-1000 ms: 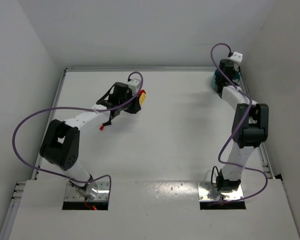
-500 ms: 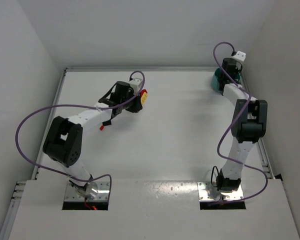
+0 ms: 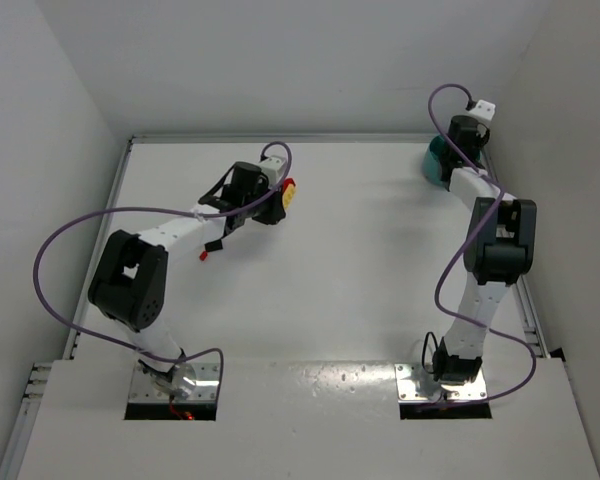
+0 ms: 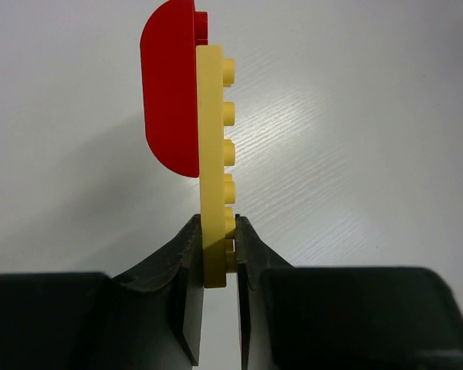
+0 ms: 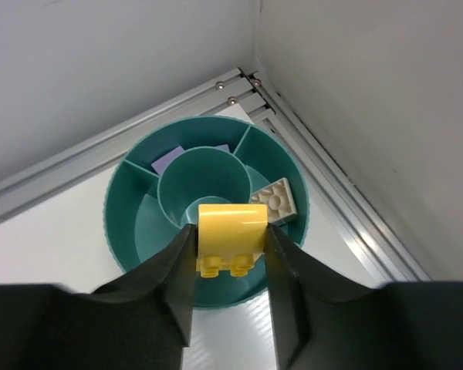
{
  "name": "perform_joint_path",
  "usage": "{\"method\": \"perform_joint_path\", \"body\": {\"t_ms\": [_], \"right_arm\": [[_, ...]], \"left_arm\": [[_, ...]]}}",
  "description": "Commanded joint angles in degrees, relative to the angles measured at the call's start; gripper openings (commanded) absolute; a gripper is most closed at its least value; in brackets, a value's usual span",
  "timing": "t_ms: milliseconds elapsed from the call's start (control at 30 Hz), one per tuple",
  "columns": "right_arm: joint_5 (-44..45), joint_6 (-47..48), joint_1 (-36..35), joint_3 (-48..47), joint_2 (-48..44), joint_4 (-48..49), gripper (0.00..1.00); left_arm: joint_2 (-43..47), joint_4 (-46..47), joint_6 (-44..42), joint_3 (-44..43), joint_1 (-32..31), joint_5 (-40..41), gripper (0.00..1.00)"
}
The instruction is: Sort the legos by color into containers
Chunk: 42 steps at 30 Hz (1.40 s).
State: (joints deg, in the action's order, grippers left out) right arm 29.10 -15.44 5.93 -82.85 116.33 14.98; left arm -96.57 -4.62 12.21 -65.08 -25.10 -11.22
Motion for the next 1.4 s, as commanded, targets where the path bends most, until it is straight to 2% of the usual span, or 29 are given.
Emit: {"method": "perform_joint_path", "body": {"t_ms": [0,33,167,200,300,333,367,400,433,467,533,567,700,833,1000,1167,1367], "right_arm": [[-1.41,0.59,0.31,-2.58,0.74,2.42,0.46],[-2.03,0.59,0.31,-2.58,0.74,1.90,0.59],[-3.35,0.59,0.31,-2.58,0.13,-0.30,0.71],[-4.22,0.59,0.31,-2.58,0.12,-0.83,0.71],[-8.69,0.59,0.31,-2.05,-2.51,-4.59,0.71],[-10.54,0.07,0.31,-1.36,-3.47,-6.00,0.71],[-15.26,0.06,0.31,-0.39,-5.83,-7.67,0.68],[-18.35,0.06,0.31,0.14,-7.16,-10.99,0.67],[-22.30,-0.46,0.31,1.27,-8.39,-12.68,0.66],[-31.64,-0.47,0.31,1.29,-9.45,-14.61,0.66],[-41.44,0.75,0.31,1.29,-10.86,-20.83,0.66],[-51.33,1.46,0.31,1.29,-10.86,-25.57,0.66],[-70.99,2.35,-0.92,3.03,-11.66,-29.66,0.65],[-83.20,12.50,-2.06,4.79,-13.93,-34.91,0.63],[-97.19,21.23,-2.07,4.81,-14.64,-44.06,0.61],[-103.62,29.65,-3.73,4.80,-15.35,-54.43,0.58],[-106.89,33.01,-6.63,4.80,-18.50,-58.92,0.57]], "left_arm": [[-0.10,2.07,-1.57,-2.07,-0.47,-0.73,0.00],[-0.10,1.55,-2.27,-2.07,-0.47,-2.30,0.00],[-0.63,0.32,-4.47,-2.60,-0.47,-4.86,0.00],[-0.63,0.32,-5.69,-2.60,-0.47,-4.86,0.00],[-0.11,-0.91,-10.08,-0.76,-0.47,-12.13,0.00],[0.77,-0.91,-14.71,0.38,-0.47,-15.11,0.00],[3.21,-0.91,-17.80,1.70,-0.47,-22.28,0.00],[4.63,-0.91,-23.75,4.67,-0.47,-25.31,0.00],[5.77,-1.87,-26.16,5.66,-0.47,-27.25,0.00],[6.48,-4.49,-28.36,5.66,-1.17,-29.97,0.00],[7.10,-7.23,-33.10,6.19,-1.70,-31.83,0.00],[7.62,-8.90,-34.26,6.71,-2.23,-32.45,0.00],[9.29,-13.56,-39.79,6.72,-3.37,-36.67,0.00],[9.30,-18.75,-40.51,2.95,-2.76,-48.15,0.00],[6.14,-21.66,-35.86,-1.10,-0.47,-58.45,0.00],[5.34,-21.66,-34.19,-2.15,-0.47,-58.47,0.00],[2.98,-21.66,-32.34,-3.21,-0.47,-60.23,0.00]]}}
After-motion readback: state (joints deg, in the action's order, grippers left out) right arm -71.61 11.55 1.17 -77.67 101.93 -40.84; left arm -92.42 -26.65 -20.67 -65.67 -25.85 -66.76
